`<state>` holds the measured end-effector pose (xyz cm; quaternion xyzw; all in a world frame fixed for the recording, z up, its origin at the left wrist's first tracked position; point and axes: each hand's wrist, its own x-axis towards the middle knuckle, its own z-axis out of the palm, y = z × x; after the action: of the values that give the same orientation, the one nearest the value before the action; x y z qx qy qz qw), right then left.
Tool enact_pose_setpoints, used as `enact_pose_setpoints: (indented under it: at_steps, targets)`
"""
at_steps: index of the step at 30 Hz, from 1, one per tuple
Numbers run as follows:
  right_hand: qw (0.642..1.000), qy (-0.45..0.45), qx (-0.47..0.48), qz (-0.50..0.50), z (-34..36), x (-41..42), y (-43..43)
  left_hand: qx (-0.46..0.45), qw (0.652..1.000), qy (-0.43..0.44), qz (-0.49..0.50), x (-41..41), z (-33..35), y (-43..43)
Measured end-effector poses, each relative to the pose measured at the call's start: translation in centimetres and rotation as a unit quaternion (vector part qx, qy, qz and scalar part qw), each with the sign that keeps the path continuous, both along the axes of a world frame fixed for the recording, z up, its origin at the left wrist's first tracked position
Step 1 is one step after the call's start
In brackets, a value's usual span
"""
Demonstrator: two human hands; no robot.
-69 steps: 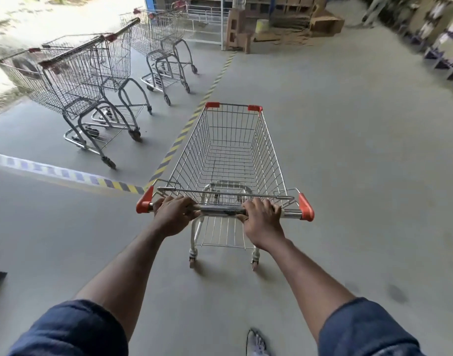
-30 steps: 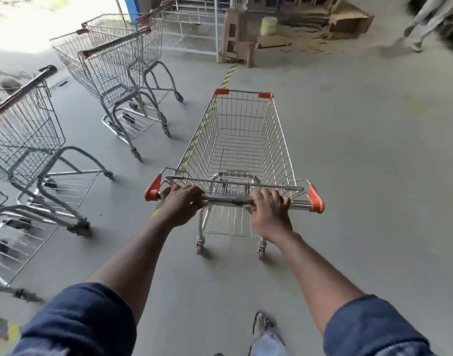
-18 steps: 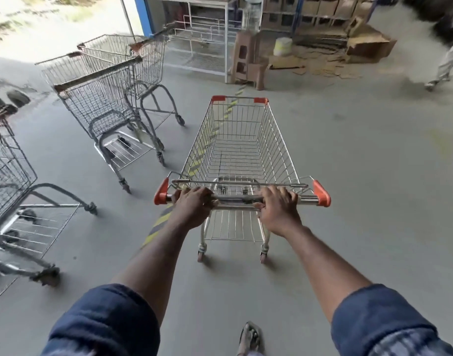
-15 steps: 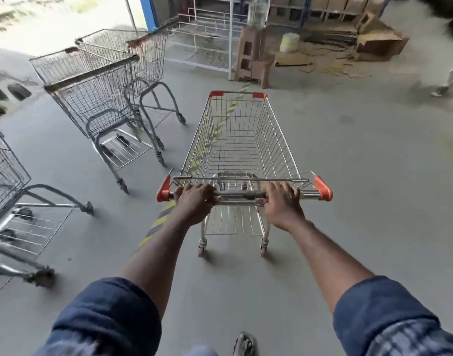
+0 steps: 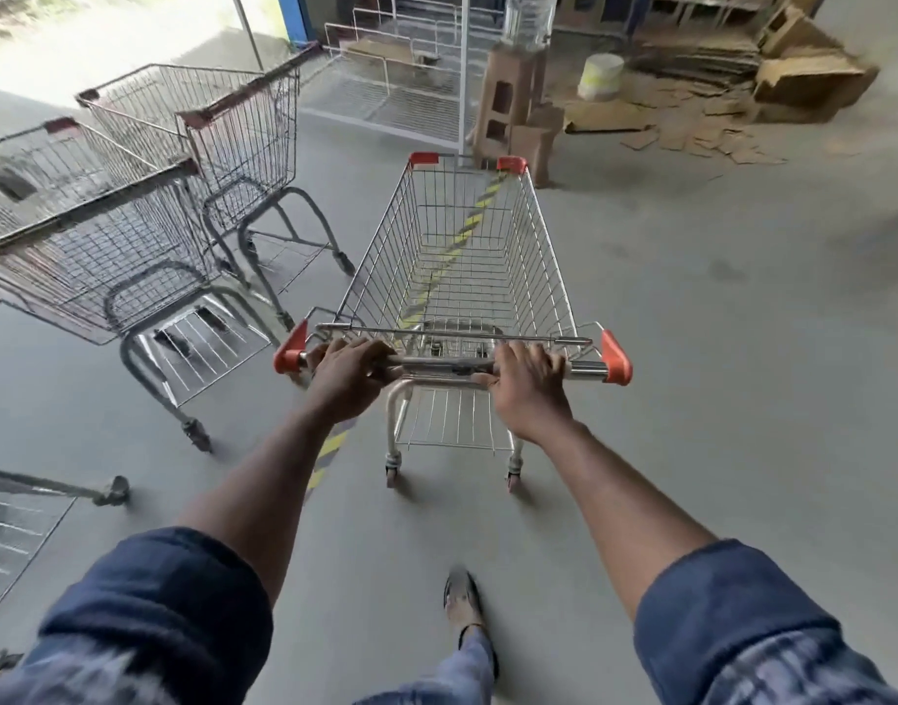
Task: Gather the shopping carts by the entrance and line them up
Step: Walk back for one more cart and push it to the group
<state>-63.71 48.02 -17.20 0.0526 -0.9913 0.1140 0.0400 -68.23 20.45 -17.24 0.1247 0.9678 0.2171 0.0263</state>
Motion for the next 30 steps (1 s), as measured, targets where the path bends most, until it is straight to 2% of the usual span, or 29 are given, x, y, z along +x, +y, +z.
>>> enact_pose_setpoints:
  at_steps: [9,17,24,30]
  targets:
    - [1.0,-0.006,-0.013,0.011,0.7,-21.8,6.9,-0.015,0.999,-0.012,0.04,-19.5,1.3,7.4]
    - [0.999,-0.026,-0.004,0.036,0.3,-45.5,14.7,-0.02,0.995,-0.006,0.097,-39.6,1.4,15.8]
    - [0.994,-0.057,0.02,0.091,1.2,-65.2,19.7,-0.026,0.988,-0.033,0.151,-55.6,3.1,21.7]
    - [0.987,-0.067,0.023,0.141,1.1,-80.3,20.4,-0.014,0.981,-0.028,0.192,-67.7,3.3,22.8]
